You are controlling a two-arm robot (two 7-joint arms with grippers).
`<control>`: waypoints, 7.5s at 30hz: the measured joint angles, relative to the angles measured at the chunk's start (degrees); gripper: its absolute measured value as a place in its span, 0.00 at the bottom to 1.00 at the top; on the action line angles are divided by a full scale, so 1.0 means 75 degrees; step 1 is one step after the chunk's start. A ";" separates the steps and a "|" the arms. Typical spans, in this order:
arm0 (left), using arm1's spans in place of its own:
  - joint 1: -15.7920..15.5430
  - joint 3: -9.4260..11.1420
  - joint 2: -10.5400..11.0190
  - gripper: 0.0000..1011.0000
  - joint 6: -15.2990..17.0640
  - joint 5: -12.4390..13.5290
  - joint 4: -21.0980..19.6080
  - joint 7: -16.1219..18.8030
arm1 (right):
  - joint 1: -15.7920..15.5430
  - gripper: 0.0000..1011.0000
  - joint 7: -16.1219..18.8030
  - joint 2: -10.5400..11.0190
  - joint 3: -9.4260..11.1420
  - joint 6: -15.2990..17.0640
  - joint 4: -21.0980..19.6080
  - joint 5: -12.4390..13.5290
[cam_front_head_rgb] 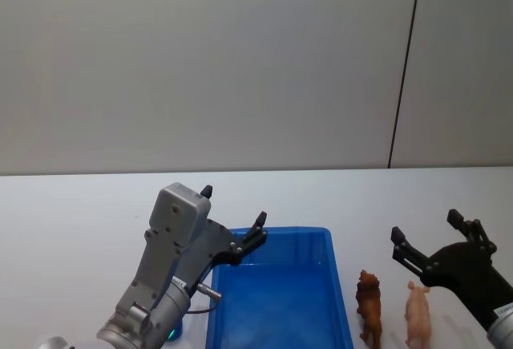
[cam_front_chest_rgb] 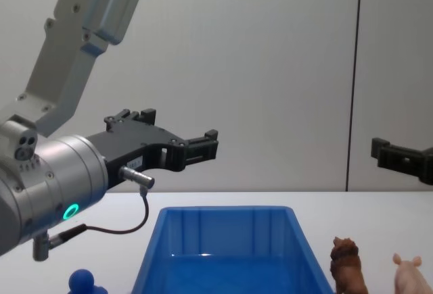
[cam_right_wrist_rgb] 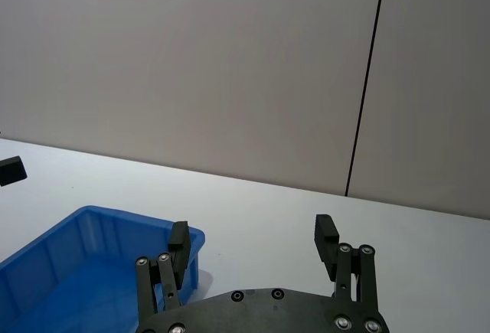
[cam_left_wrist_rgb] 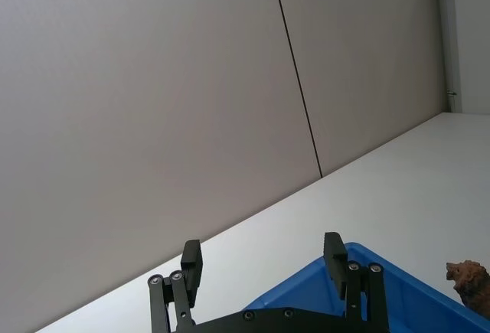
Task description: Pick up the two dolls from the table and place them into the box.
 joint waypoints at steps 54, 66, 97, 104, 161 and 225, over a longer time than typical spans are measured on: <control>0.0000 0.0000 0.0000 0.99 0.0000 0.0000 0.0000 0.0000 | -0.0018 0.99 -0.0059 -0.0001 0.0018 0.0098 0.0018 0.0013; 0.0000 0.0000 0.0001 0.99 0.0000 0.0000 0.0001 0.0000 | -0.0130 0.99 -0.0419 -0.0029 0.0028 0.0594 0.0161 -0.0012; 0.0000 0.0000 0.0000 0.99 0.0000 0.0000 0.0000 0.0000 | -0.0323 0.99 -0.0973 -0.0423 -0.0224 0.1196 0.0803 -0.0573; 0.0000 0.0000 0.0000 0.99 0.0000 0.0000 0.0000 0.0000 | -0.0327 0.99 -0.1086 -0.0494 -0.0246 0.1273 0.0918 -0.0662; 0.0000 0.0000 0.0001 0.99 0.0000 0.0000 0.0000 0.0000 | -0.0386 0.38 -0.0925 -0.0704 -0.0075 0.0914 0.1391 -0.0476; 0.0000 0.0000 0.0001 0.99 0.0000 0.0000 0.0000 0.0000 | 0.1552 0.99 0.1561 -0.1822 -0.0529 0.1565 0.1671 -0.0888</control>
